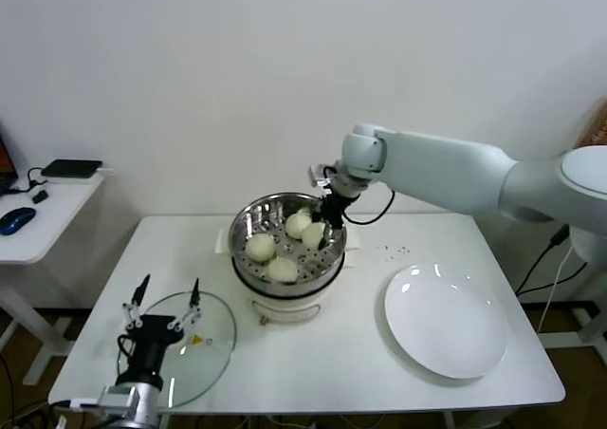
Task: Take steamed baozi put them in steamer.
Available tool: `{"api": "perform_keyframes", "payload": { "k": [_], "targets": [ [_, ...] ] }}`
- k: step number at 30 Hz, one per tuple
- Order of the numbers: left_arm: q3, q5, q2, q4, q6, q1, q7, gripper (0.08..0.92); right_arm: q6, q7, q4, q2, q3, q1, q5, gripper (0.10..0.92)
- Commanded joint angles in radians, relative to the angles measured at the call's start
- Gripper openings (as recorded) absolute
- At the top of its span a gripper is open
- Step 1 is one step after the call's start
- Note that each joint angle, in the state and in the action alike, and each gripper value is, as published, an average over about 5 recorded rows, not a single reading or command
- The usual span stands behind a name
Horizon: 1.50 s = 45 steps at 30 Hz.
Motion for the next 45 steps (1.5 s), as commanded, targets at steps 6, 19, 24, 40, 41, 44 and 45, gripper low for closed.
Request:
{"api": "perform_keyframes", "payload": {
  "k": [6,19,24,40,41,44,45],
  "targets": [
    [0.002,0.002,-0.003,0.005,0.0,-0.001,0.0,0.823,0.001,0.004,-0.026,0.031,0.003,-0.074,-0.043,0.645],
    [0.003,0.003,-0.004,0.008,-0.001,0.0,0.001,0.823,0.009,-0.002,-0.04,0.03,-0.008,-0.068,-0.06,0.645],
    [0.002,0.002,-0.003,0.008,-0.002,0.0,0.001,0.823,0.011,-0.001,-0.046,0.029,-0.008,-0.07,-0.067,0.645],
    [0.002,0.003,-0.004,0.008,-0.001,-0.002,0.0,0.823,0.013,0.003,-0.048,0.031,0.013,-0.071,-0.058,0.809],
    [0.003,0.004,-0.004,0.008,0.0,-0.002,0.0,0.823,0.012,0.001,-0.048,0.031,0.016,-0.069,-0.053,0.814],
    [0.004,0.005,-0.004,0.006,0.001,-0.002,0.0,0.823,0.01,0.0,-0.05,0.029,0.027,-0.063,-0.045,0.821],
    [0.005,0.006,-0.004,0.005,0.001,-0.002,0.0,0.823,0.01,0.0,-0.051,0.028,0.033,-0.061,-0.045,0.822]
  ]
}}
